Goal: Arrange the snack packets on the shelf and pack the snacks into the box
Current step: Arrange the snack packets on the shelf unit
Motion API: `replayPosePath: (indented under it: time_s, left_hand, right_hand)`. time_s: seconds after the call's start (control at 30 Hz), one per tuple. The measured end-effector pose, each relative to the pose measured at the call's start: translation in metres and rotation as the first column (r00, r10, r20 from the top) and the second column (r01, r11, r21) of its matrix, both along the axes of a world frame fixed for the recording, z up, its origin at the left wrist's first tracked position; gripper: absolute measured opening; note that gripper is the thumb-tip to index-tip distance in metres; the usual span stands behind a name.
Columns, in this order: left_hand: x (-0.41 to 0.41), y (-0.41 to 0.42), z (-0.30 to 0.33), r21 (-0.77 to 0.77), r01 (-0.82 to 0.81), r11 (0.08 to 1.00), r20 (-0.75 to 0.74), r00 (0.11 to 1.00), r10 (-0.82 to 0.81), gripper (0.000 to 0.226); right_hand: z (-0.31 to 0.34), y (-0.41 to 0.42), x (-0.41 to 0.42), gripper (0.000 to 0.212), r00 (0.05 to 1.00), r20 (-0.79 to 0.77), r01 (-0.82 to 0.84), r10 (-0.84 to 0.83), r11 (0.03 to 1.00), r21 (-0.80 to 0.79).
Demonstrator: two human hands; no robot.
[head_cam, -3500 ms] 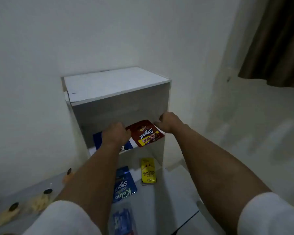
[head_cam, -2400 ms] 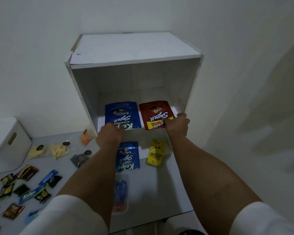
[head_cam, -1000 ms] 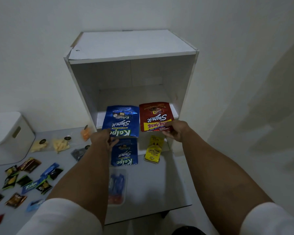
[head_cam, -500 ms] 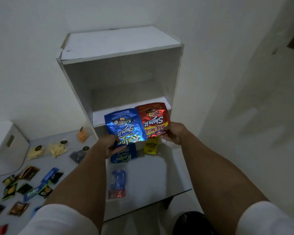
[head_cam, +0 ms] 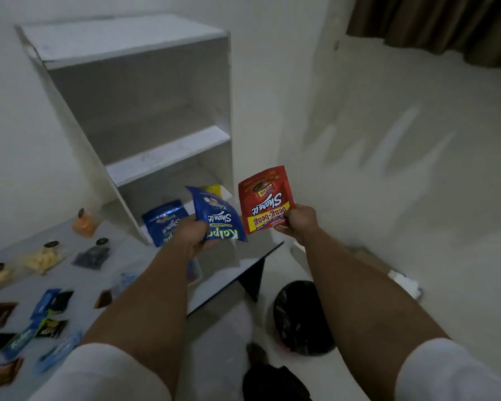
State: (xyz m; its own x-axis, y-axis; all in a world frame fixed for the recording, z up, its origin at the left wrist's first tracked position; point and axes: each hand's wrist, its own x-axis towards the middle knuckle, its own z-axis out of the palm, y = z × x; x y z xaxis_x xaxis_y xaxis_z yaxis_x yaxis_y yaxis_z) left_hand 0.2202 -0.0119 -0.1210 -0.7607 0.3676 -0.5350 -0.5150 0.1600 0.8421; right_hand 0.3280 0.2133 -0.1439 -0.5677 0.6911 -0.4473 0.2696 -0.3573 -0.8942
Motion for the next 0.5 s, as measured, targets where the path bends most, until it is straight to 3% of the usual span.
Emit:
replayPosePath:
  time_s: [0.23,0.5]
  left_hand:
    - [0.076,0.021,-0.047,-0.121,0.274,0.954,0.049,0.962,-0.27,0.036]
    - [0.125,0.078,-0.108,-0.192,0.447,0.874,0.185,0.891,-0.415,0.027]
  right_hand:
    - [-0.055,-0.001,0.128,0.019,0.968,0.221,0.128,-0.121,0.992,-0.018]
    - [-0.108,0.015,0.211,0.011,0.909,0.346,0.287,-0.232,0.951,-0.118]
